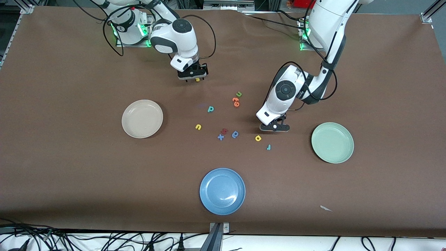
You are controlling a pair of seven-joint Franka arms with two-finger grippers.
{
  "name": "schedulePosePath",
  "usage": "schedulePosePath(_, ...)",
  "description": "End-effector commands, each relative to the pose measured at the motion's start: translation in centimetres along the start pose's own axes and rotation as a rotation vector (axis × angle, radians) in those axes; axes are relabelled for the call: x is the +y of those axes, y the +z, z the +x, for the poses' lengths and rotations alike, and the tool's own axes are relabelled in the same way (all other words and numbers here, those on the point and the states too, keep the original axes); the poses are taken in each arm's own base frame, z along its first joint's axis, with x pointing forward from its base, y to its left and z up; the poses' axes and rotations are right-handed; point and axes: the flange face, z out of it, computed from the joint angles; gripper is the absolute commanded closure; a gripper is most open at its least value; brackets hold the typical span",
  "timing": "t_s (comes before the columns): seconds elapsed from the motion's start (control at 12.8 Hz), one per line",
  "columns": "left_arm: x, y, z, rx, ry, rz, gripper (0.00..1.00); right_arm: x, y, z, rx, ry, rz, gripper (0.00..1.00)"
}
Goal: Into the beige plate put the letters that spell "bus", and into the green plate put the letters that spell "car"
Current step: 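Close the left gripper on the teal c while the right gripper grasps the s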
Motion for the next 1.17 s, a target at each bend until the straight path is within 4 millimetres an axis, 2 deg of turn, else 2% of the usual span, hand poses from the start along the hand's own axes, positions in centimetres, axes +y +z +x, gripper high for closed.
schedulePosePath(0.0,0.1,0.5,0.3,-0.004,0.000,0.028,0.76,-0.9,1.0,-1.5,0.003,0.003,0.013,0.14)
schedulePosePath(0.23,-0.1,0.2,0.7,0.003,-0.002,0.026,0.79,-1.0,1.1,-1.6,0.016,0.000,0.013,0.17)
schedulePosePath(0.55,0.1,0.1,1.0,0.009,-0.002,0.023,0.77,-1.2,0.9,-1.2,0.023,0.008,0.018,0.42)
schedulePosePath(0.7,-0.3,-0.2,2.0,0.021,-0.017,0.020,0.72,-1.3,0.7,-0.9,0.025,0.016,0.022,0.46)
schedulePosePath(0.78,-0.7,0.1,2.4,0.023,-0.025,0.026,0.70,-1.3,0.6,-0.8,0.027,0.018,0.023,0.52)
schedulePosePath(1.09,-0.8,0.6,2.4,0.017,-0.032,0.028,0.70,-1.4,0.5,-0.5,0.031,0.025,0.026,0.61)
